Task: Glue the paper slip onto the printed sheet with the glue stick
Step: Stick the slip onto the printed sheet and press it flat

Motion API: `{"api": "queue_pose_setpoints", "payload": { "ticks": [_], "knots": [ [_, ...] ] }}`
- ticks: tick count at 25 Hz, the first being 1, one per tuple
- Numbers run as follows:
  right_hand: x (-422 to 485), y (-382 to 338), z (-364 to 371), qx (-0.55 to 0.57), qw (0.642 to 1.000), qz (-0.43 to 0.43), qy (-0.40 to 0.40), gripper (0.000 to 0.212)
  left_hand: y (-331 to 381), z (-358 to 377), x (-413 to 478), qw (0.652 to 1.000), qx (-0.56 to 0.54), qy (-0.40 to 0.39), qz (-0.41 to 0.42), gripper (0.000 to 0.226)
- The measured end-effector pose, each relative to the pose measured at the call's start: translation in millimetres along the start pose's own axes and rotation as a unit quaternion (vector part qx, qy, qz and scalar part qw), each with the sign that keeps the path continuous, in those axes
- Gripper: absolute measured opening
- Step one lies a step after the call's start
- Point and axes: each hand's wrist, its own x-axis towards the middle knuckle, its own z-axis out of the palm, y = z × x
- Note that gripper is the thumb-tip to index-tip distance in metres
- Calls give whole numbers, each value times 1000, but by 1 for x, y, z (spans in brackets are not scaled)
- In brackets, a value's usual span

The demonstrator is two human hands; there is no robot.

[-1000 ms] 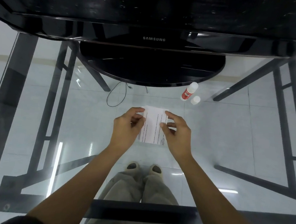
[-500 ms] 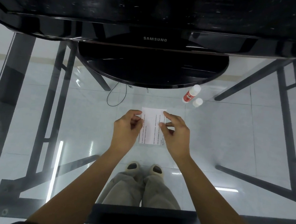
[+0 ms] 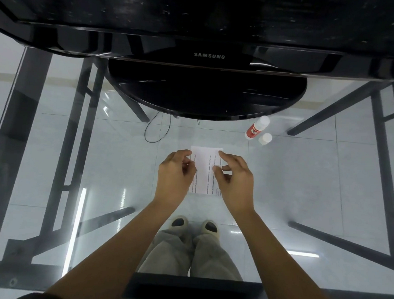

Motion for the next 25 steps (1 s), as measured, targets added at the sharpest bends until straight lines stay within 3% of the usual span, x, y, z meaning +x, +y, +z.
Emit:
{"api": "queue_pose_setpoints", "payload": {
  "ticks": [9,13,17,19,21,25],
  "knots": [
    [1,-9,-1,-76,997,8,-25,39,6,1,3,998,54,-22,-14,28],
    [-1,-12,-2,-99,994,22,-35,37,0,-3,-2,993,106,-39,36,30],
    [-1,-12,-3,-241,962,-90,-88,50,-19,-11,3,951,243,-31,189,44],
    [1,-7,-4,-331,921,-122,-164,62,-23,-16,10,921,311,-76,221,50],
    [3,0,-7,-385,893,-142,-183,66,-26,-18,14,892,370,-123,228,51],
    [7,1,-19,-358,898,-153,-207,53,-27,-26,21,878,377,-122,267,45]
  ]
}}
